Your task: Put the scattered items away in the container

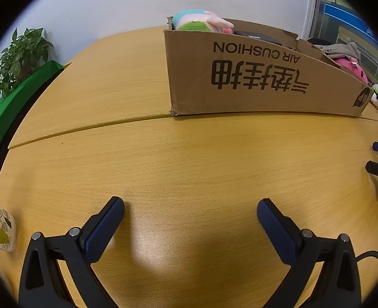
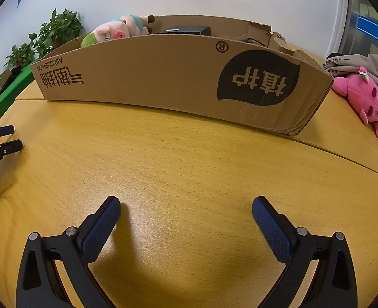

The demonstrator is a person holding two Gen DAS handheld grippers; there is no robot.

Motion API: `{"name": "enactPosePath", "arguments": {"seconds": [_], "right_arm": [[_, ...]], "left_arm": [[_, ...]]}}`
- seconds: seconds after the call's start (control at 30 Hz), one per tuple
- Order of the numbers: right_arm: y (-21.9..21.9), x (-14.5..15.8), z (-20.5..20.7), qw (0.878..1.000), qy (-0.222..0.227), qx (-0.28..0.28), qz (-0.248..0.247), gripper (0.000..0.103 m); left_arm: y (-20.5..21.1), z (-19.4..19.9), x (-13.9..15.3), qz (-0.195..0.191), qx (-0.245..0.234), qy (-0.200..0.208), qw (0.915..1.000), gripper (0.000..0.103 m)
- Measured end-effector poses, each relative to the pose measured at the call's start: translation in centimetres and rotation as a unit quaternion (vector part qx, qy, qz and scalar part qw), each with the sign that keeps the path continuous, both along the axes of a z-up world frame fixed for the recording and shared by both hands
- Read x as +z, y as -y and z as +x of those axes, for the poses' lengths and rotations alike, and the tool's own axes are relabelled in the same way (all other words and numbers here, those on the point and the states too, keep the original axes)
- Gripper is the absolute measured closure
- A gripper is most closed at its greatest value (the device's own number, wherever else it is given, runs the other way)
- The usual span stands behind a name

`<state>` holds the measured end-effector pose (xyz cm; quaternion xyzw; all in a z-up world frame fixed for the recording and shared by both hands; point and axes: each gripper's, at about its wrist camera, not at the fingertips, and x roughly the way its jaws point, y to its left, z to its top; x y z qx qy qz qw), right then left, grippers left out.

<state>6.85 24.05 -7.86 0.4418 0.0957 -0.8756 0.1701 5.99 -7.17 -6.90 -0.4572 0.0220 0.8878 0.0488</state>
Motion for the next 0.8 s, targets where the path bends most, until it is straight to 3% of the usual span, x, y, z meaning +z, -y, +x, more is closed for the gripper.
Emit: {"name": "enactPosePath", "arguments": {"seconds": [0.27,0.47,0.8], "right_arm": [[-0.2,0.0,0.2,1.000,0.000,0.013,-0.001,0.000],[-0.2,0.0,0.1,1.000,0.001,0.014,-0.001,0.000],[-0.5,0.0,0.3,1.000,0.000,0.013,-0.001,0.000]], "left_arm": [[-0.6,-1.3,0.2,-0.002,-0.017,-0.001,0.9999,0.000],[-1.8,-1.7,0.3,-0.004,-0.058,-0.002,0.9983,0.000],[-2.0,-1.6,0.4,-0.005,-0.060,-0.002,0.9982,0.000]]}}
